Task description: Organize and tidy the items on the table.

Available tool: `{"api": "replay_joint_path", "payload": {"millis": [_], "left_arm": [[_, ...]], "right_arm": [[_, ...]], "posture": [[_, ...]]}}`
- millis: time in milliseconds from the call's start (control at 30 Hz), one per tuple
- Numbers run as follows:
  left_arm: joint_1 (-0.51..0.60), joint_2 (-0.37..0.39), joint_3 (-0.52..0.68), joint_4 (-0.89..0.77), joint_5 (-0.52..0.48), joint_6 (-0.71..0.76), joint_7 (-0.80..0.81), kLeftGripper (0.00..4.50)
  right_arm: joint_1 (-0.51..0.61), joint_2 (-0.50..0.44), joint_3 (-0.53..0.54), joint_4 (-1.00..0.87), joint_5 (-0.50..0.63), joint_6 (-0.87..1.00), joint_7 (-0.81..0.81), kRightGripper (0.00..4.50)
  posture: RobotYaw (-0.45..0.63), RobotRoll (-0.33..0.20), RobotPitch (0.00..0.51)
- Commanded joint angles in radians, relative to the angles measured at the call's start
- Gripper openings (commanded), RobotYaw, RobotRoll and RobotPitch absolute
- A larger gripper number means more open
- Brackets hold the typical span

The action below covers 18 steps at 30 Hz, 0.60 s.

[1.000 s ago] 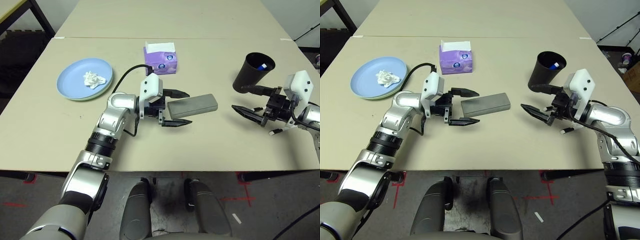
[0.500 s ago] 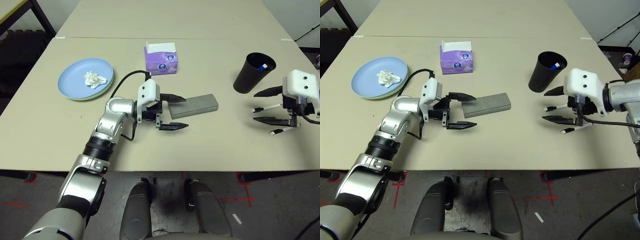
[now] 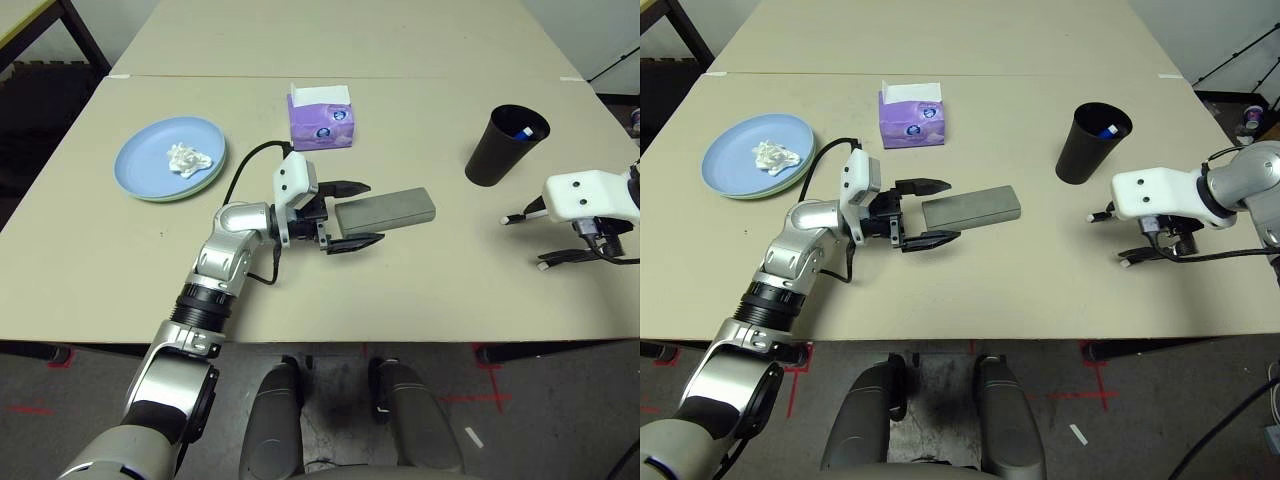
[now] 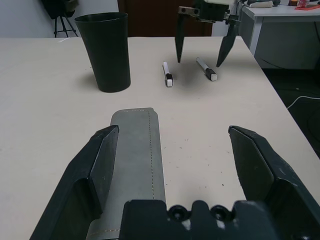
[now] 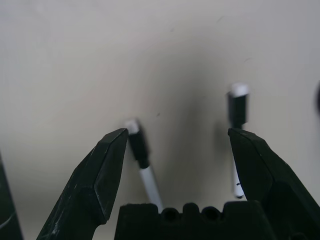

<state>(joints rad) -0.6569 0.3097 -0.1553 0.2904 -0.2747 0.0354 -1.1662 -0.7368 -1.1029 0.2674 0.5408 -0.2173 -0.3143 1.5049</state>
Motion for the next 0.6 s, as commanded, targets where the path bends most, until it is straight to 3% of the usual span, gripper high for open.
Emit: {"api": "replay_joint_path", "payload": {"millis": [33, 600], "left_arm": [[0.006, 0.002, -0.001, -0.005, -0.008, 0.005, -0.004, 4.47], [0.011, 0.027, 0.002, -0.011, -0.016, 0.013, -0.014, 4.47]], "right_arm": [[-0.012, -0.007, 0.029, 0.027, -0.041, -0.044, 0.006, 4.50], [-0.049, 0.024, 0.084, 0.107, -0.128, -0.233, -0.034, 4.50]], "posture": [[-0.10, 0.000, 0.187], [-0.09, 0.000, 0.197]]}}
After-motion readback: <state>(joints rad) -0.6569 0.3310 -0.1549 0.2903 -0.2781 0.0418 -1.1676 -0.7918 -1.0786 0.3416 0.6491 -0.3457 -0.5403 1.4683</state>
